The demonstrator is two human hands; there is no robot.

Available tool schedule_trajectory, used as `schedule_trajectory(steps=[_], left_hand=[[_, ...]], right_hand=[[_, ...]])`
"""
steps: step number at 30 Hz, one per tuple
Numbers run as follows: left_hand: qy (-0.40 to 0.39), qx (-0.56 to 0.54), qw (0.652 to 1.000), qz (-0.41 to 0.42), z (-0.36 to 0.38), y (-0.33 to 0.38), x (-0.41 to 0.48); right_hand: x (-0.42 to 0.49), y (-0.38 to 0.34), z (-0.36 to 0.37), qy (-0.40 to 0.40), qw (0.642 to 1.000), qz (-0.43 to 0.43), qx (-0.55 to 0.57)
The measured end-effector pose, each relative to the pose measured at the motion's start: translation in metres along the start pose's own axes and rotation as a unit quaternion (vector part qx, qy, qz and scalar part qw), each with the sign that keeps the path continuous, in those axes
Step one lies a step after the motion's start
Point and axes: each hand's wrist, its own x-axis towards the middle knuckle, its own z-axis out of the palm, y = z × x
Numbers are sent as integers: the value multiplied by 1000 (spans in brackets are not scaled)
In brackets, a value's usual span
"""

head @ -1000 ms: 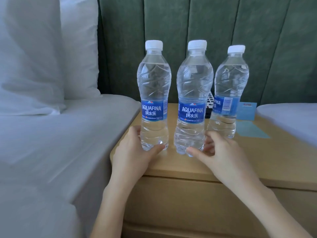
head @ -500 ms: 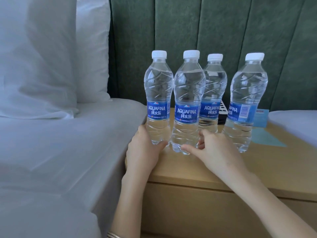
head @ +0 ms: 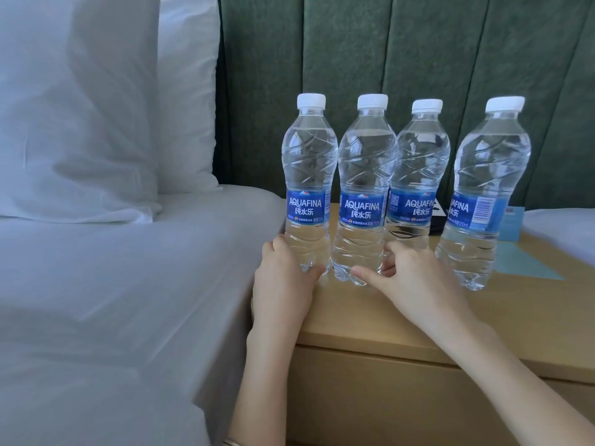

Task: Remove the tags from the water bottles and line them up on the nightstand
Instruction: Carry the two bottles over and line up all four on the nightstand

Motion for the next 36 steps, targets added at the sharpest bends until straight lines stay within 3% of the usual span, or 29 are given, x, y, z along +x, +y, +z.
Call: schedule_trajectory(steps=[7,10,12,15,17,20,25,36], left_hand=[[8,-27,1000,6,5,-2,-1],[16,0,1000,2,3,0,-9],[92,-6,996,15,1,8,-21],[204,-28,970,126,10,32,-43],[177,-16,961,212,27,51,-57],[107,39,956,272,54,68,-70],[76,80,967,231,67,67,-71],[74,112,954,268,61,62,-77]], right_hand=[[-6,6,-3,-12,999,6,41],[-17,20,-16,27,996,-11,89],[-25,36,-27,73,993,-13,97],[-34,67,-44,145,986,14,77],[-35,87,-51,172,982,49,66],[-23,104,-49,124,977,121,124],[-4,104,-42,23,984,115,136],[-17,144,-57,59,978,155,125]])
